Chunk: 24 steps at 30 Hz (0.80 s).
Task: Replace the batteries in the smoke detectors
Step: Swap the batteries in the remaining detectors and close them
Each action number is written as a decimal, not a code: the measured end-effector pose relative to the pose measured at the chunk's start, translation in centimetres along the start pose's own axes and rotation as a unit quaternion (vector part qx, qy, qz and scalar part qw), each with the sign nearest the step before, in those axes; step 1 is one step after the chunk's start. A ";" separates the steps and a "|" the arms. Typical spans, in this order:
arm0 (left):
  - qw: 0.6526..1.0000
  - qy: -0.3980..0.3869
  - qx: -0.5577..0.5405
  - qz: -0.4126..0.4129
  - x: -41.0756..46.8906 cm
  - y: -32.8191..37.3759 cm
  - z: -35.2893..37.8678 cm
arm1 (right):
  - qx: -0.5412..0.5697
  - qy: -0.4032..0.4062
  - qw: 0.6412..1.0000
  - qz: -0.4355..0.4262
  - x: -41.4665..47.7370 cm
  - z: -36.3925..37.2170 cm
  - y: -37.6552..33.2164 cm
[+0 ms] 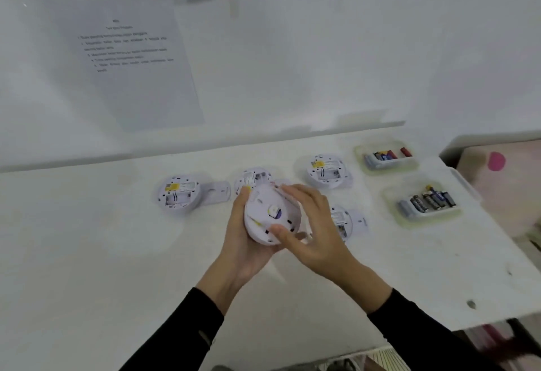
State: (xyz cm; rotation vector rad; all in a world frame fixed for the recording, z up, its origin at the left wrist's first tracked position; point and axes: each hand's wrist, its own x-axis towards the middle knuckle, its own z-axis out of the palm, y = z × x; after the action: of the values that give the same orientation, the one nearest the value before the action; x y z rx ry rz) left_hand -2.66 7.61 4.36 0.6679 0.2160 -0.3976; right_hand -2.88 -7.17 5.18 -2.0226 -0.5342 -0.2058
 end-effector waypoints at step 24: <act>0.997 0.022 0.067 0.024 7.0 -12.9 12.3 | -0.143 -0.076 0.984 -0.079 -2.6 -18.5 8.2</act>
State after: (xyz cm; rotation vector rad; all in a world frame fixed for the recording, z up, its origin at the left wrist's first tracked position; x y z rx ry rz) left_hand -0.92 -11.47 4.41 0.8132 0.2152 -0.3540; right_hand -0.06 -27.31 6.82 -2.2883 -0.8014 -0.2352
